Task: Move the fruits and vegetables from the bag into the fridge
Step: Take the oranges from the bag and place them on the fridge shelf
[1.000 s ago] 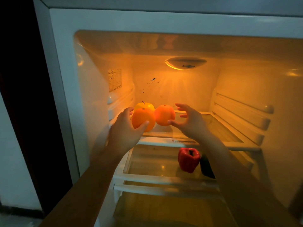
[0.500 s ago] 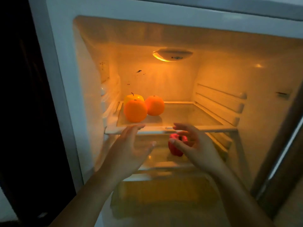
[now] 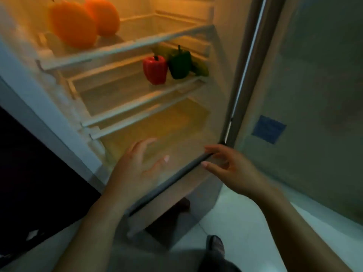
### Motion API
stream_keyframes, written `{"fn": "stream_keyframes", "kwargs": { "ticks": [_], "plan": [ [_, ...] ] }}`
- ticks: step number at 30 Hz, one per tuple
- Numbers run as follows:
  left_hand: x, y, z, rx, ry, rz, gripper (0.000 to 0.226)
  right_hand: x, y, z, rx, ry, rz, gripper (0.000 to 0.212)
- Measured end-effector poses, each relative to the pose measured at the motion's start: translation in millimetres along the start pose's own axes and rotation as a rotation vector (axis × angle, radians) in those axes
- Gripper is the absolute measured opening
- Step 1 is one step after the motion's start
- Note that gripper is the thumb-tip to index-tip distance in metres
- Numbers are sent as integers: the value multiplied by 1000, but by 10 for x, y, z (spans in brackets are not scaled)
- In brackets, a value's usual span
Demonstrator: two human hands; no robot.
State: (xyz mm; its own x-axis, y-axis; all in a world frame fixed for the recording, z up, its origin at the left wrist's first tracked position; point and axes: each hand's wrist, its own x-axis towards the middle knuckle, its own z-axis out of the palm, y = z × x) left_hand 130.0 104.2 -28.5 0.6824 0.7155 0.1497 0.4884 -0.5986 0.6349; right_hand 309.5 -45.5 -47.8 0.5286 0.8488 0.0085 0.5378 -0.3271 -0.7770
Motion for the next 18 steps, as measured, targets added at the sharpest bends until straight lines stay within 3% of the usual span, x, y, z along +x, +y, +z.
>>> {"fn": "stream_keyframes", "kwargs": {
  "ticks": [10,18],
  "plan": [
    [-502,203,768,14,-344,101,51,-1216,596,21,-6,57,252,51],
    [-898,1098,1555,44,-485,235,51,-2118,1144,-613,-41,143,374,49]
  ]
}}
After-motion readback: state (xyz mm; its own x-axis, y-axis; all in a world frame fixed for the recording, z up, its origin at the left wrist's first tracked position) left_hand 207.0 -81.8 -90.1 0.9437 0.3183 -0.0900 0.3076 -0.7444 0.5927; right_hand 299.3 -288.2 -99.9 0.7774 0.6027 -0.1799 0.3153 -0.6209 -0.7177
